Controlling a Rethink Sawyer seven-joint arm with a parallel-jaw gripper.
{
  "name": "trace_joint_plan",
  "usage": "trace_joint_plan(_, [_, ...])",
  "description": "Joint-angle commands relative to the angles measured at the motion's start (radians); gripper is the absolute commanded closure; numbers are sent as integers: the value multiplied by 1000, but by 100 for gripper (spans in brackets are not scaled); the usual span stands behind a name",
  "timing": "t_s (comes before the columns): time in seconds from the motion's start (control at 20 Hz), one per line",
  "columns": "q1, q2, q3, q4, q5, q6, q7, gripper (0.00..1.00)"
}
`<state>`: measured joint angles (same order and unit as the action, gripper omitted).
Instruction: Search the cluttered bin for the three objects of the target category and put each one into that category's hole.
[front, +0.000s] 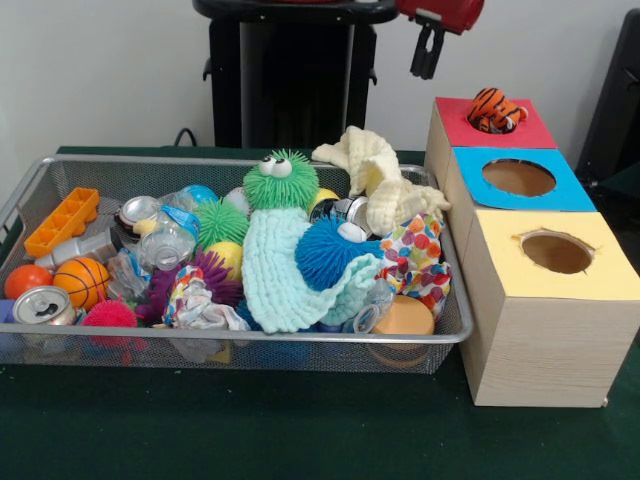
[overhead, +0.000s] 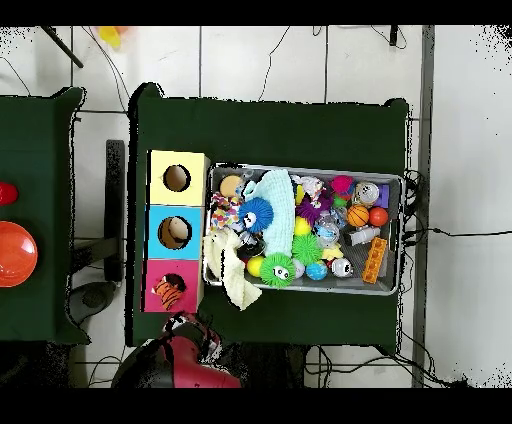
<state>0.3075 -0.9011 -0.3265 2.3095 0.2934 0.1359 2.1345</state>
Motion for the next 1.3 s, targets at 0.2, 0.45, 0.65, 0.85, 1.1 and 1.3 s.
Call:
trace_joint_plan(0.2, [-10,-30,52,-117,-9,143,111,100])
trace_joint_plan(0.45, [20,-39,57,-140,19,171,153,100])
trace_joint_plan(0.65, [26,-36,86,-139,46,161,178,100])
trace_joint_plan(0.85, [45,-37,94,-133,62,162,195,100])
trace_joint_plan(1.1, [55,-35,103,-118,80,149,201,100])
trace_joint_plan(1.3, [58,-27,118,-111,97,130,204,100])
